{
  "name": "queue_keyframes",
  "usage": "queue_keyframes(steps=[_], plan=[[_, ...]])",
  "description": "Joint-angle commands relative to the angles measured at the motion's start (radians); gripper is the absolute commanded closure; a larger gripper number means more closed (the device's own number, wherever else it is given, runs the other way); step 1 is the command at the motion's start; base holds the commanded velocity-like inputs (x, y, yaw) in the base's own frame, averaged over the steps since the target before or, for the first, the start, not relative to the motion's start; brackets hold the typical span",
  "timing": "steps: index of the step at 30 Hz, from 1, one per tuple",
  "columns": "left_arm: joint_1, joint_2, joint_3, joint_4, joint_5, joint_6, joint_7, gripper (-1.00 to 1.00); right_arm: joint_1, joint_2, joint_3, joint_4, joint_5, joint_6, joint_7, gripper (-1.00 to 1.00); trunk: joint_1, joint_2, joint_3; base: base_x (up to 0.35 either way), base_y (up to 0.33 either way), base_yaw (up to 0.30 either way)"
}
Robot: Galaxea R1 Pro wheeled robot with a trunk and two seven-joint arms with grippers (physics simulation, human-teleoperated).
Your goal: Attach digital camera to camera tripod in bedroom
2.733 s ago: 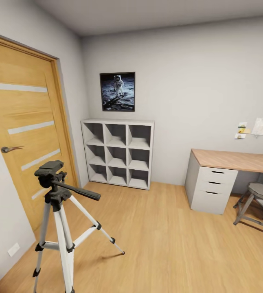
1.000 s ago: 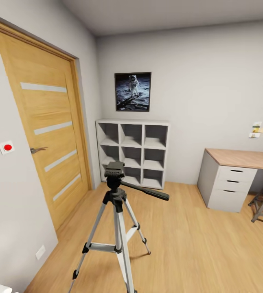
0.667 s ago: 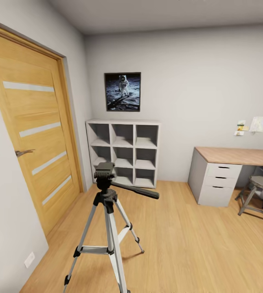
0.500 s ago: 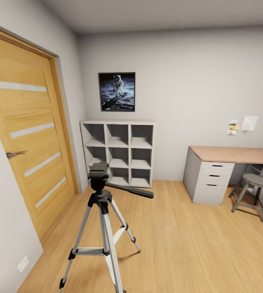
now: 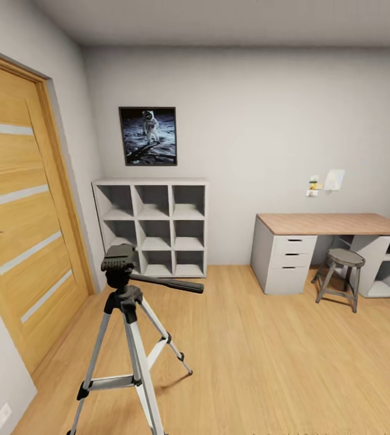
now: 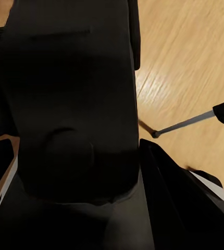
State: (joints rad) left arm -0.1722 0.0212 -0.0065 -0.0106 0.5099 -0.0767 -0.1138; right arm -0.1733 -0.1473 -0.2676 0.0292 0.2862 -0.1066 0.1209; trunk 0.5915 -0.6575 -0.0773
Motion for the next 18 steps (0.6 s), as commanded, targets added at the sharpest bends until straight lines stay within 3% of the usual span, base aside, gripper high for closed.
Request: queue_keyframes(steps=[1,18], plan=[[-0.001,0.000,-0.001,0.001,0.004,-0.003,-0.006,1.00,-0.002,0.000,-0.009,0.003,0.008,-0.005,0.002,-1.00,0.000,-0.002,-0.002,0.000,0.000,-0.248],[-0.001,0.000,-0.001,0.001,0.004,-0.003,-0.006,1.00,-0.002,0.000,-0.009,0.003,0.008,-0.005,0.002,-1.00,0.000,-0.002,-0.002,0.000,0.000,-0.225]])
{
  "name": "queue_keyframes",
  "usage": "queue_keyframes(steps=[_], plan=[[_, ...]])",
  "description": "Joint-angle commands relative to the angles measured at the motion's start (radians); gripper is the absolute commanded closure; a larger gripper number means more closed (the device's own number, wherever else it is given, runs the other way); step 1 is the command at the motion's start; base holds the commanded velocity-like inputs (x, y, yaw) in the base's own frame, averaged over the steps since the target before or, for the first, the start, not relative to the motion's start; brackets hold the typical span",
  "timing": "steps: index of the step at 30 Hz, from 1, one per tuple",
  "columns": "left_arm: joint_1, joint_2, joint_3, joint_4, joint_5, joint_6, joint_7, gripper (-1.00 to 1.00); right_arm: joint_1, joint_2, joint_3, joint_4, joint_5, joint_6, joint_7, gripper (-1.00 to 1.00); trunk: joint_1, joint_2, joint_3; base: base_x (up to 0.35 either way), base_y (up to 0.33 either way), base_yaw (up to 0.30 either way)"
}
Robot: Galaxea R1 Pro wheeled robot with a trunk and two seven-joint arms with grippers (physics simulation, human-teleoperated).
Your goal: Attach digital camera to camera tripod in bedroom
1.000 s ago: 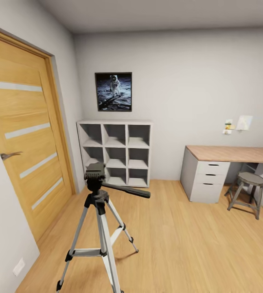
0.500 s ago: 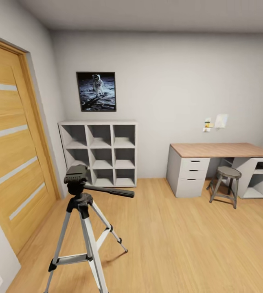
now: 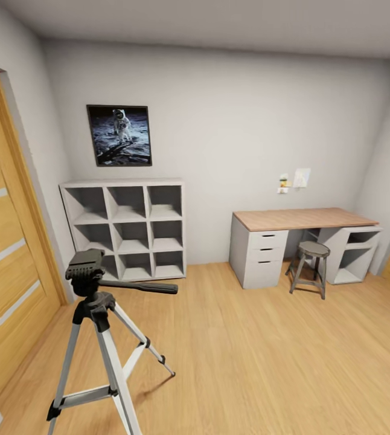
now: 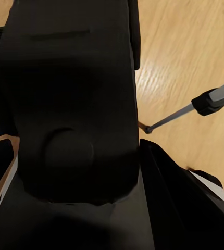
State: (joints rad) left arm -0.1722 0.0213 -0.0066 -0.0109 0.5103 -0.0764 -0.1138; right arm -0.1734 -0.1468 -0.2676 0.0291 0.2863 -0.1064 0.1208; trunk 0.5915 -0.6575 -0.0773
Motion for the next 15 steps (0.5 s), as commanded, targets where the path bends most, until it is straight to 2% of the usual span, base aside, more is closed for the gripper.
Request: queue_keyframes(steps=[1,15], plan=[[-0.001,0.000,-0.001,0.002,0.004,-0.003,-0.006,1.00,-0.001,-0.001,-0.009,0.003,0.008,-0.006,0.002,-1.00,0.000,-0.001,-0.002,0.000,0.000,-0.072],[-0.001,0.000,-0.001,0.002,0.004,-0.003,-0.006,1.00,-0.001,-0.003,-0.007,0.003,0.010,-0.003,0.003,-1.00,0.000,-0.001,-0.002,0.000,0.000,-0.014]])
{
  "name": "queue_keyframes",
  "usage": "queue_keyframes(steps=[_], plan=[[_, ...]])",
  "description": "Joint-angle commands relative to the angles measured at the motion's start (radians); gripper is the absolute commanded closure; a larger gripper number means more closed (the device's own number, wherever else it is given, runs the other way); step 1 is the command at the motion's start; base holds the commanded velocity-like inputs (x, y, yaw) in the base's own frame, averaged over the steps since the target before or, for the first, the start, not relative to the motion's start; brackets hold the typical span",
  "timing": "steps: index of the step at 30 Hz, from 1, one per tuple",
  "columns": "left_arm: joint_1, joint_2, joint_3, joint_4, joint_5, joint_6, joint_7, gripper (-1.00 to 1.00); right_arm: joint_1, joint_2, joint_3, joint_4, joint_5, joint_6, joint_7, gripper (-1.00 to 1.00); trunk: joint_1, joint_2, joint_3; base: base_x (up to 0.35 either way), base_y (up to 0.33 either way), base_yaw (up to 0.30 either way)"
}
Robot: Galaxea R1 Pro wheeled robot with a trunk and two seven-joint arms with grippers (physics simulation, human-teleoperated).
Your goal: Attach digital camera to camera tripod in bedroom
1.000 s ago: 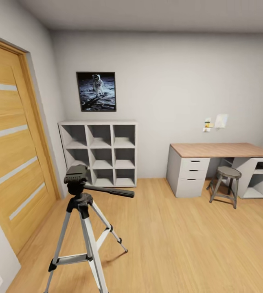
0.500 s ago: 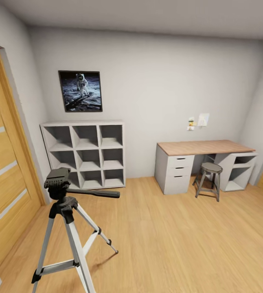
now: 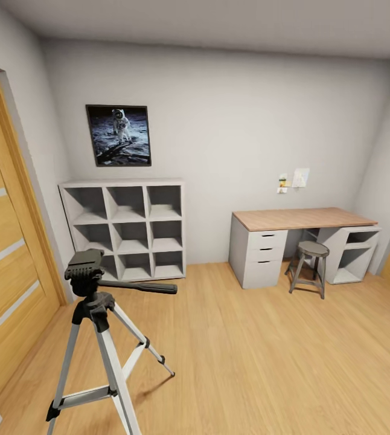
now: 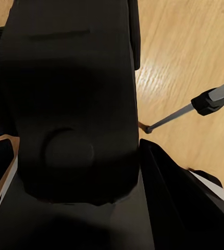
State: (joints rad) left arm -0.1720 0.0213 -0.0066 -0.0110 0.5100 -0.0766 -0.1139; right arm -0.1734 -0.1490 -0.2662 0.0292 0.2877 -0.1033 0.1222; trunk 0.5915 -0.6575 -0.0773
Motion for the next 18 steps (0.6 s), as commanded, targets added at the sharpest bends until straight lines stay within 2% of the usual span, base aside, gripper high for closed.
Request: queue_keyframes(steps=[1,10,18], plan=[[-0.001,0.000,-0.001,0.002,0.004,-0.003,-0.006,1.00,-0.001,-0.001,-0.009,0.003,0.008,-0.006,0.002,-1.00,0.000,-0.001,-0.002,0.000,0.000,-0.001],[-0.001,0.000,0.000,0.002,0.005,-0.003,-0.005,1.00,-0.001,0.000,-0.007,0.003,0.010,-0.006,0.002,-1.00,0.000,-0.001,-0.002,-0.013,0.009,0.000],[-0.001,-0.003,0.000,0.002,0.005,-0.003,-0.004,1.00,-0.001,0.000,-0.008,0.003,0.009,-0.006,0.001,-1.00,0.000,-0.001,-0.002,-0.195,0.121,0.000]])
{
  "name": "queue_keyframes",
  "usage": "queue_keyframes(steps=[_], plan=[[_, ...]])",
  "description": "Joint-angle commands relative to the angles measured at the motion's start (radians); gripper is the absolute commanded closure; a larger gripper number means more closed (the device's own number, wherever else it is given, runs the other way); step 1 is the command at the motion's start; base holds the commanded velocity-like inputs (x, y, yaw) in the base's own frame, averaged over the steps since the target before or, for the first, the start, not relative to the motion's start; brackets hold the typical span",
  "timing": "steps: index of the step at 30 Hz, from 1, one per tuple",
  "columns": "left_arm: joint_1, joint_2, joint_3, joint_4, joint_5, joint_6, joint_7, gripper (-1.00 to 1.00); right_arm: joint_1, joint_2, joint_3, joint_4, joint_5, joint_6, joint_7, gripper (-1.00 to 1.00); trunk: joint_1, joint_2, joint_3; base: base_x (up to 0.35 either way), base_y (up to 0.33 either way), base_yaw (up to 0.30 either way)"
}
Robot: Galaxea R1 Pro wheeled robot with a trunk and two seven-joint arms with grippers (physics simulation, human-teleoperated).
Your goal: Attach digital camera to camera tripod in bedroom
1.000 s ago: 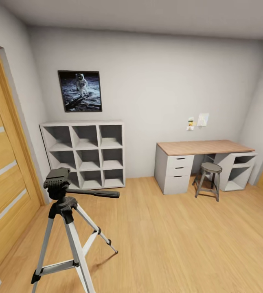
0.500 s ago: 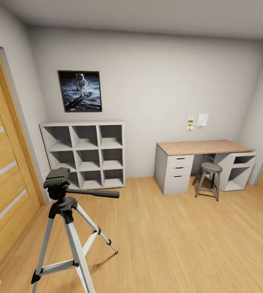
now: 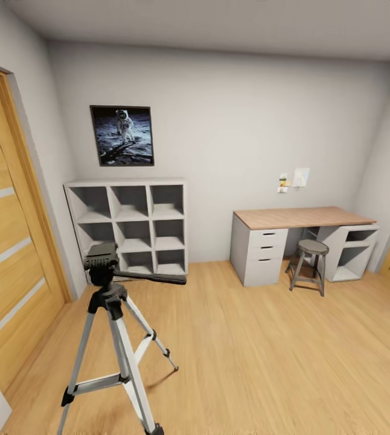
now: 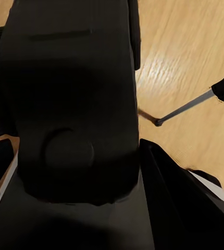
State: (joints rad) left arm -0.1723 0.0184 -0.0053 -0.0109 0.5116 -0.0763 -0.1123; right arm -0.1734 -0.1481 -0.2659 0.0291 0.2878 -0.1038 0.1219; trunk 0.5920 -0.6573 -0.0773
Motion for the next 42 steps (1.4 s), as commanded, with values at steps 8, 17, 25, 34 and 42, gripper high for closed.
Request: queue_keyframes(steps=[8,17,25,34,42], plan=[[-0.001,0.003,-0.001,0.002,0.004,-0.003,-0.006,1.00,-0.001,0.000,-0.008,0.003,0.008,-0.005,0.002,-1.00,0.000,-0.002,-0.002,-0.148,0.109,0.000],[-0.001,0.003,-0.001,0.002,0.004,-0.003,-0.007,1.00,-0.001,0.001,-0.009,0.003,0.008,-0.008,0.001,-1.00,0.000,-0.002,-0.002,-0.011,0.009,0.148],[0.000,0.003,-0.001,0.002,0.004,-0.003,-0.007,1.00,-0.001,0.001,-0.008,0.003,0.008,-0.008,0.001,-1.00,0.000,-0.002,-0.002,0.000,0.000,0.264],[-0.001,0.003,-0.001,0.002,0.004,-0.003,-0.006,1.00,-0.001,-0.001,-0.009,0.003,0.008,-0.007,0.001,-1.00,0.000,-0.002,-0.002,0.000,0.000,0.268],[-0.001,0.003,-0.001,0.002,0.004,-0.003,-0.006,1.00,-0.001,-0.001,-0.009,0.003,0.008,-0.007,0.001,-1.00,0.000,-0.002,-0.002,0.000,0.000,0.269]])
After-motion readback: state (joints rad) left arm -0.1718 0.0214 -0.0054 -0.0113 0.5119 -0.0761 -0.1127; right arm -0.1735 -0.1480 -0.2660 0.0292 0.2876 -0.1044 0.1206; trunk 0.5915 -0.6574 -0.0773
